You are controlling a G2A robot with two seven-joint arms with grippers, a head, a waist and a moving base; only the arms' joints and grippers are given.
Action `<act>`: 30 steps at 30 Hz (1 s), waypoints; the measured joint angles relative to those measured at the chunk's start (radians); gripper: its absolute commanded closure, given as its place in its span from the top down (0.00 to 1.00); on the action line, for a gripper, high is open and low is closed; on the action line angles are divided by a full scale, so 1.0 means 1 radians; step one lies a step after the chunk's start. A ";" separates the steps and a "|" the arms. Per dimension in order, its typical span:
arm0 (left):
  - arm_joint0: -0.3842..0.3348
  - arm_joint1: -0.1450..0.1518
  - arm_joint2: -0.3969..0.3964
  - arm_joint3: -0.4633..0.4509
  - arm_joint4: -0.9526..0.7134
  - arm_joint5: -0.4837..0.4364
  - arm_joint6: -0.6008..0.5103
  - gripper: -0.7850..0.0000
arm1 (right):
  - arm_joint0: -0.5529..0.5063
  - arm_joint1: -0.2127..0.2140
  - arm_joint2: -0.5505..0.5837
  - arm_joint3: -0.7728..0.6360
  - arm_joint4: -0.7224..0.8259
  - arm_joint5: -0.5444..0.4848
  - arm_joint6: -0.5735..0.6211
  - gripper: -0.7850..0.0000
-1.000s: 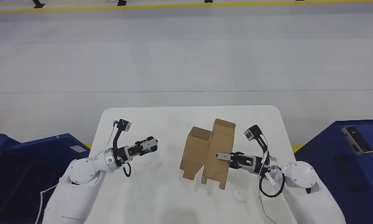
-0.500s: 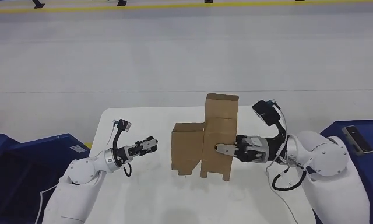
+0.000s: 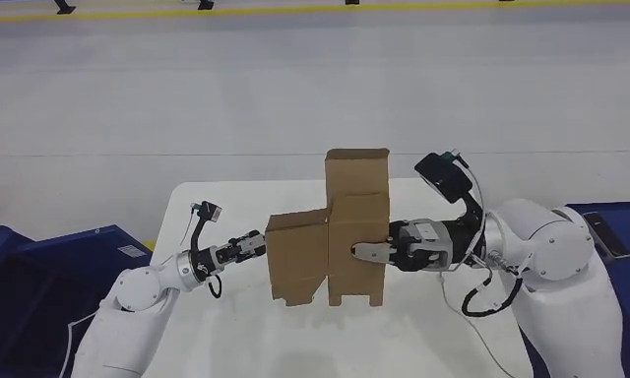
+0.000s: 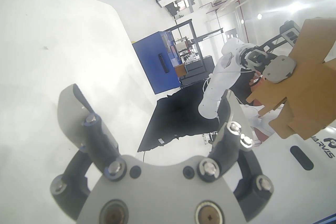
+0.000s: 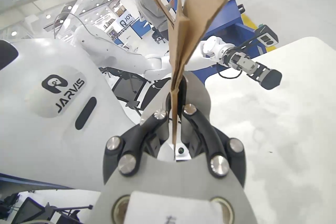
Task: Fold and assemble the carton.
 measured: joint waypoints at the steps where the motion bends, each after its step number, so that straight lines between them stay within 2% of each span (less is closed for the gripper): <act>1: 0.000 0.000 0.000 0.000 0.000 0.000 0.000 1.00 | 0.000 0.000 0.000 0.000 0.000 0.000 0.000 0.00; 5: 0.000 0.000 0.000 0.000 0.000 0.000 0.000 1.00 | -0.008 -0.001 -0.004 0.000 0.018 0.013 -0.016 0.00; 7: 0.000 0.000 0.000 0.000 0.000 0.000 0.000 1.00 | -0.020 -0.004 -0.002 0.019 0.121 0.053 -0.048 0.00; 11: 0.000 0.000 0.000 0.000 0.000 0.000 0.000 1.00 | -0.016 -0.010 0.015 0.113 0.550 0.175 -0.008 0.00; 14: 0.000 0.000 0.000 0.000 0.000 0.000 0.000 1.00 | -0.006 -0.018 -0.014 0.206 0.891 0.363 0.047 0.00; 15: 0.000 0.000 0.000 0.000 0.000 0.000 0.000 1.00 | -0.006 -0.022 -0.041 0.235 1.016 0.453 0.062 0.00; 17: 0.000 0.000 0.000 0.000 0.000 0.000 0.000 1.00 | -0.007 -0.029 -0.085 0.272 1.186 0.589 0.057 0.00; 20: 0.000 0.000 0.000 0.000 0.000 0.000 0.000 1.00 | -0.021 -0.040 -0.160 0.304 1.419 0.798 -0.021 0.00; 24: 0.000 0.000 0.000 0.000 0.000 0.000 0.000 1.00 | -0.078 -0.049 -0.253 0.301 1.713 1.040 -0.220 0.00; 30: 0.000 0.000 0.000 0.000 0.000 0.000 0.000 1.00 | -0.137 -0.055 -0.380 0.299 2.092 1.230 -0.559 0.00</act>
